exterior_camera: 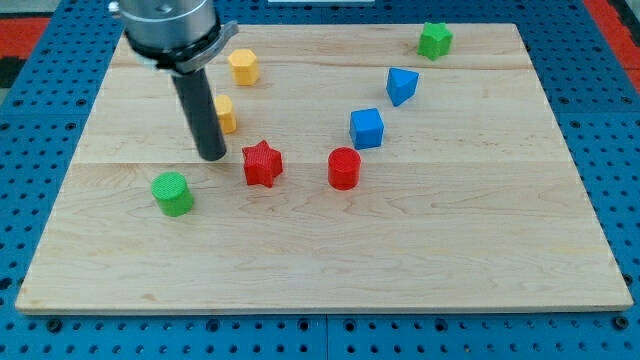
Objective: Move the yellow heart towards the bottom left
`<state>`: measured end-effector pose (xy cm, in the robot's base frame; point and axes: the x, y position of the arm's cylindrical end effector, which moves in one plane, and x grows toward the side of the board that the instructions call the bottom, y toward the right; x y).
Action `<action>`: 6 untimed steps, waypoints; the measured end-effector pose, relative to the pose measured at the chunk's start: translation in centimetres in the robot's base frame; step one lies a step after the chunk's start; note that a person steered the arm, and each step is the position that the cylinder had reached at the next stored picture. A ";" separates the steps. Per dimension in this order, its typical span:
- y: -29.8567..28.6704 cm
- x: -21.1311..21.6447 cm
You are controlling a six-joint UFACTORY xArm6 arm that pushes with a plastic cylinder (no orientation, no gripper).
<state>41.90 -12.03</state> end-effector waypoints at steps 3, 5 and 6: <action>4.8 -6.8; 3.6 -7.2; 2.7 -7.2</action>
<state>34.70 -9.36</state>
